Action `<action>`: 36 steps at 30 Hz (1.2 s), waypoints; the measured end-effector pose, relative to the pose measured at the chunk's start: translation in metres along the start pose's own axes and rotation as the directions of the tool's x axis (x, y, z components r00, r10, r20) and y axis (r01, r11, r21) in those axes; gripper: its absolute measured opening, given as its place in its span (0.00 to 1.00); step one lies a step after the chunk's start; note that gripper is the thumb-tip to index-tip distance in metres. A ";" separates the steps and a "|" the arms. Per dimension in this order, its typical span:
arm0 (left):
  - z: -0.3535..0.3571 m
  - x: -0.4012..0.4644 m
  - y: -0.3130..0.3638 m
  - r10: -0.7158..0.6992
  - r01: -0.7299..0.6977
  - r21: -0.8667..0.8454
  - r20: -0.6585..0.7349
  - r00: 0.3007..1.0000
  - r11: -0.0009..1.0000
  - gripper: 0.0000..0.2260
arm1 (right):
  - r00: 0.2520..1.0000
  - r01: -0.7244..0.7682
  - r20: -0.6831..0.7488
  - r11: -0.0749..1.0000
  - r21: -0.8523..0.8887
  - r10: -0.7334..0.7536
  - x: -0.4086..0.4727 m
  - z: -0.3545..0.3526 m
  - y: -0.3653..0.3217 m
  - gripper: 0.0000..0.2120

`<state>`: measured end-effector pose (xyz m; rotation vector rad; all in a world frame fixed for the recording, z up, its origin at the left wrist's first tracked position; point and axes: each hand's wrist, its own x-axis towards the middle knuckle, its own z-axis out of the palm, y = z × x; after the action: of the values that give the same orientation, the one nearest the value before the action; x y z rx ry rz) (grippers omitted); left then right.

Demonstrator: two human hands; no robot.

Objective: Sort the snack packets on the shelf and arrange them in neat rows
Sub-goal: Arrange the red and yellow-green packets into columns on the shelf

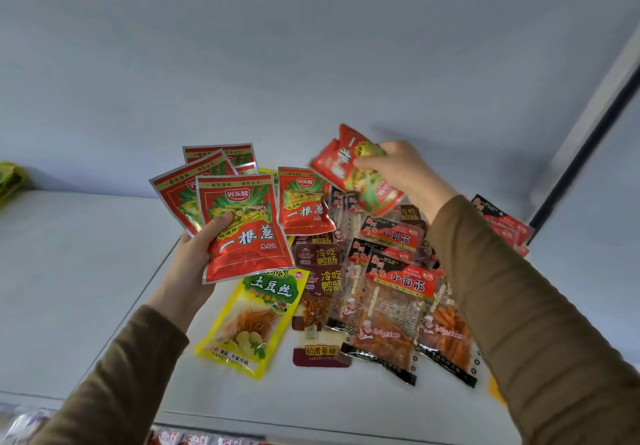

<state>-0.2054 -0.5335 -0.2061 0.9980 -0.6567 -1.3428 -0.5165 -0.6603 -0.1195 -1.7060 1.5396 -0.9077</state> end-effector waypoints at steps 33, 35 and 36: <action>-0.031 0.014 -0.002 0.033 -0.032 0.043 -0.006 0.999 0.999 0.29 | 0.996 -0.066 0.091 0.641 0.765 -0.006 -0.035 0.081 -0.029 0.09; -0.022 0.014 -0.005 0.050 -0.050 0.044 0.015 0.999 0.998 0.31 | 0.966 -0.202 0.258 0.636 0.744 0.005 -0.047 0.102 -0.035 0.09; -0.018 0.014 -0.005 0.063 -0.064 0.032 0.024 0.998 0.997 0.32 | 0.955 -0.240 0.296 0.637 0.733 0.018 -0.054 0.117 -0.035 0.09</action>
<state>-0.1903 -0.5436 -0.2208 0.9807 -0.7241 -1.2930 -0.4030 -0.6010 -0.1567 -1.0110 0.8667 -1.0093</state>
